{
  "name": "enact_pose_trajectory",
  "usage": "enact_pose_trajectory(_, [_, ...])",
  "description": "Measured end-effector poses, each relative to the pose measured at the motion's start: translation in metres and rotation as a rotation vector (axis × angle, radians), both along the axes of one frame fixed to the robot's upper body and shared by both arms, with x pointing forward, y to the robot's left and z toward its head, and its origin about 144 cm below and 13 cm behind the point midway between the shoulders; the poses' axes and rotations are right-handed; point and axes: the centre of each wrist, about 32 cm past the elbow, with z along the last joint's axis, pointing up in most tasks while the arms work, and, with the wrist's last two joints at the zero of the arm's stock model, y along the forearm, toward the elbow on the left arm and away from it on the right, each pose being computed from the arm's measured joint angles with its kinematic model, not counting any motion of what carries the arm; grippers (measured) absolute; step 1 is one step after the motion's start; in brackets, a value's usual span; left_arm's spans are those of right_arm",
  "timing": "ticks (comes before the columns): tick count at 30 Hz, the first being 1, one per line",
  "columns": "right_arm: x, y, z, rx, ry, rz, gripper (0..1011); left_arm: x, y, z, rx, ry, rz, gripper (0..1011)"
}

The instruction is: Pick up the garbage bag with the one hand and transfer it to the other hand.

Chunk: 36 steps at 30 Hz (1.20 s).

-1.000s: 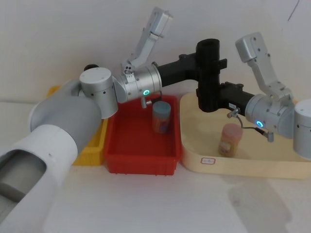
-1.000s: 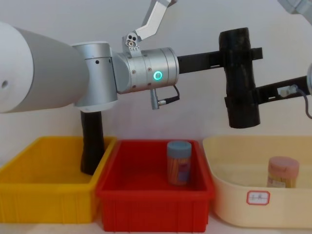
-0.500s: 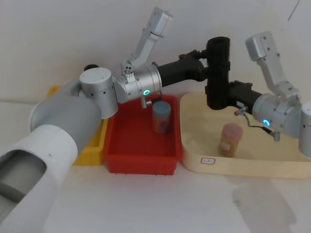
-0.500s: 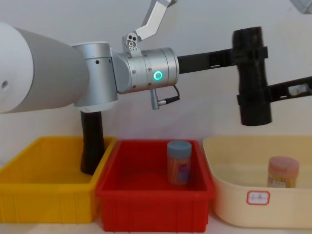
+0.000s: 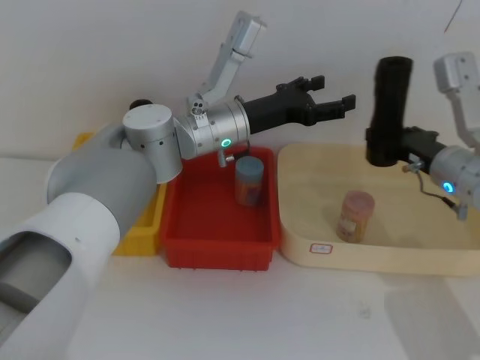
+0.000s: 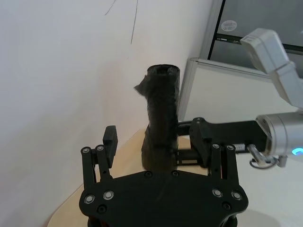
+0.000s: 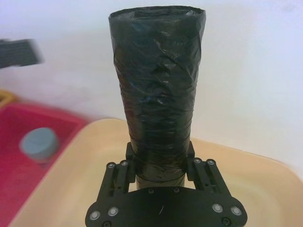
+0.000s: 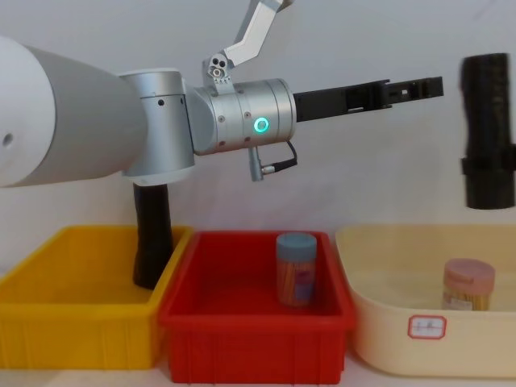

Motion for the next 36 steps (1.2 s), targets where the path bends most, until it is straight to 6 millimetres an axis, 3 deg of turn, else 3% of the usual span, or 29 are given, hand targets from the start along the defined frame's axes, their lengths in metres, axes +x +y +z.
enact_pose_trajectory(5, [0.002,-0.015,-0.003,0.018,0.012,-0.061,658,0.000,0.000,0.000,0.000,0.000,0.000,1001])
enact_pose_trajectory(8, [0.004,-0.025,-0.005,0.029,0.019,-0.097,770,0.000,0.000,0.000,0.000,0.000,0.000,1001])
enact_pose_trajectory(17, [0.005,-0.038,-0.007,0.045,0.029,-0.146,998,0.000,0.000,0.000,0.000,0.000,0.000,1001])
enact_pose_trajectory(36, [0.006,-0.049,-0.010,0.058,0.037,-0.188,1000,0.000,0.000,0.000,0.000,0.000,0.000,1001])
